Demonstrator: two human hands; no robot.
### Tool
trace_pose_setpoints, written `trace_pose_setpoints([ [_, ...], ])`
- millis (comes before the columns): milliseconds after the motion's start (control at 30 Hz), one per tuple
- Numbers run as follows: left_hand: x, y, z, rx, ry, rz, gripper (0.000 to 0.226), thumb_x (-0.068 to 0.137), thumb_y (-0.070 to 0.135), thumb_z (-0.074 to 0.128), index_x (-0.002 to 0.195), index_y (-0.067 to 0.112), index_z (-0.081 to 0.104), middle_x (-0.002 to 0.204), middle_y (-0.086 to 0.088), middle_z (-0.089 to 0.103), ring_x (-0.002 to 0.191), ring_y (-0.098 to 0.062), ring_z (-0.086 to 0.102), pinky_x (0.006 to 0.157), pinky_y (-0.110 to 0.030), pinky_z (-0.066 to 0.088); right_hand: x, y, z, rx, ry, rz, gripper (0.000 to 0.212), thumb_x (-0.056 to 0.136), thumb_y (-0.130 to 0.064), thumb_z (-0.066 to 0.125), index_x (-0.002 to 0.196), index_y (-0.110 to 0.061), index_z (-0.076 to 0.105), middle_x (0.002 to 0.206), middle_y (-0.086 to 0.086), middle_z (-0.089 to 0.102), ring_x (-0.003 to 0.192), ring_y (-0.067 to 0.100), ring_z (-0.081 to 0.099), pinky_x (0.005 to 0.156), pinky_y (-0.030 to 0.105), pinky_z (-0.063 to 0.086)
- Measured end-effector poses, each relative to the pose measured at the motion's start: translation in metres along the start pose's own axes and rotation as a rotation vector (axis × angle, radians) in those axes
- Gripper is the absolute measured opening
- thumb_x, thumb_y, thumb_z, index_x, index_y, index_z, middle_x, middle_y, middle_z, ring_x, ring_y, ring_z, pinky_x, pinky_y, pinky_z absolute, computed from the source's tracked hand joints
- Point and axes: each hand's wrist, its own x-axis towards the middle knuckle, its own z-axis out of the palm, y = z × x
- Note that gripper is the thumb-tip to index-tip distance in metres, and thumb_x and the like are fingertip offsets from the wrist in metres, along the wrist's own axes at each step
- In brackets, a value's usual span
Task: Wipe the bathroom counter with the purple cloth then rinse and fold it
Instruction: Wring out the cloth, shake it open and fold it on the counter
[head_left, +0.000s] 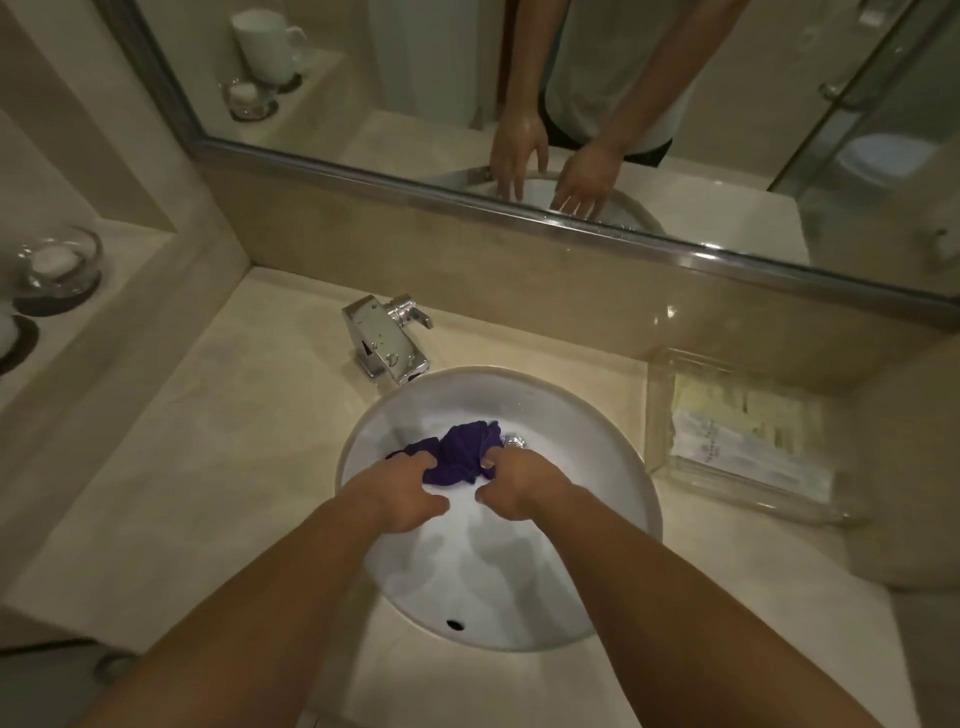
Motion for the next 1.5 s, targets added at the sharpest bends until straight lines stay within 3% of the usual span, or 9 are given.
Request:
trace_pose_setpoints([
  [300,0.049,-0.01,0.007,0.125,-0.185,-0.073,0.058,0.089,0.047,0.059,0.142,0.029,0.045,0.139,-0.001,0.05,0.122,-0.022,0.053,0.102,-0.035,0.044,0.047,0.009,0.023,0.09,-0.103,0.062,0.049,0.093,-0.029,0.058,0.14,-0.02,0.048,0.136,0.003,0.054,0.125,0.025,0.052,0.096,0.031,0.041],
  [433,0.079,-0.012,0.004,0.13,-0.264,-0.044,0.077,0.055,0.071,0.04,0.118,0.029,0.058,0.122,0.002,0.062,0.11,-0.021,0.057,0.099,-0.037,0.046,0.069,0.005,0.034,0.174,-0.136,0.103,0.038,0.089,-0.03,0.058,0.124,-0.019,0.057,0.117,0.0,0.061,0.117,0.026,0.059,0.094,0.032,0.047],
  [533,0.103,-0.017,0.006,0.214,-0.303,-0.012,0.056,0.087,0.05,0.056,0.139,0.028,0.05,0.137,0.001,0.054,0.126,-0.023,0.05,0.107,-0.035,0.04,0.081,0.0,0.038,0.236,-0.135,0.155,0.051,0.092,-0.033,0.059,0.141,-0.023,0.049,0.136,0.0,0.055,0.126,0.024,0.053,0.102,0.033,0.043],
  [633,0.117,-0.023,0.01,0.308,-0.316,0.044,0.048,0.094,0.036,0.059,0.14,0.027,0.049,0.137,0.002,0.054,0.125,-0.021,0.052,0.104,-0.032,0.042,0.086,-0.001,0.045,0.287,-0.131,0.2,0.053,0.094,-0.032,0.059,0.144,-0.024,0.046,0.143,0.002,0.051,0.128,0.024,0.051,0.103,0.032,0.042],
  [833,0.125,-0.027,-0.001,0.304,-0.222,0.126,0.022,0.093,0.032,0.058,0.107,0.015,0.064,0.099,0.002,0.064,0.096,-0.02,0.063,0.085,-0.032,0.053,0.086,-0.006,0.053,0.329,-0.145,0.272,0.053,0.096,-0.032,0.056,0.146,-0.023,0.042,0.144,0.003,0.051,0.129,0.024,0.05,0.103,0.031,0.041],
  [1067,0.109,-0.012,-0.016,-0.058,-0.009,0.131,0.026,0.079,0.023,0.075,0.062,0.025,0.056,0.068,0.005,0.062,0.073,-0.02,0.066,0.07,-0.031,0.054,0.08,-0.024,0.057,0.374,-0.053,0.273,0.062,0.086,-0.035,0.067,0.141,-0.022,0.04,0.131,0.004,0.057,0.116,0.024,0.057,0.097,0.036,0.05],
  [1233,0.099,-0.022,-0.009,0.252,-0.079,0.152,0.014,0.09,0.026,0.064,0.099,0.017,0.069,0.095,0.0,0.07,0.089,-0.017,0.066,0.073,-0.026,0.05,0.1,-0.034,0.069,0.234,-0.041,0.232,0.092,0.083,-0.039,0.074,0.152,-0.032,0.015,0.135,0.009,0.047,0.119,0.031,0.056,0.095,0.042,0.049],
  [1367,0.104,-0.036,-0.008,0.401,-0.12,0.138,0.027,0.092,0.026,0.06,0.119,0.021,0.063,0.114,0.001,0.066,0.102,-0.017,0.063,0.089,-0.031,0.053,0.117,-0.034,0.078,0.163,0.064,0.213,0.06,0.092,-0.03,0.066,0.139,-0.027,0.031,0.119,0.01,0.053,0.105,0.031,0.061,0.082,0.04,0.052],
  [1500,0.106,-0.043,-0.003,0.338,-0.117,0.129,0.033,0.092,0.023,0.059,0.125,0.021,0.059,0.121,0.001,0.062,0.105,-0.016,0.062,0.093,-0.032,0.052,0.128,-0.029,0.083,-0.017,0.075,0.155,0.033,0.095,-0.021,0.062,0.128,-0.021,0.054,0.116,0.007,0.057,0.102,0.026,0.062,0.089,0.038,0.055],
])
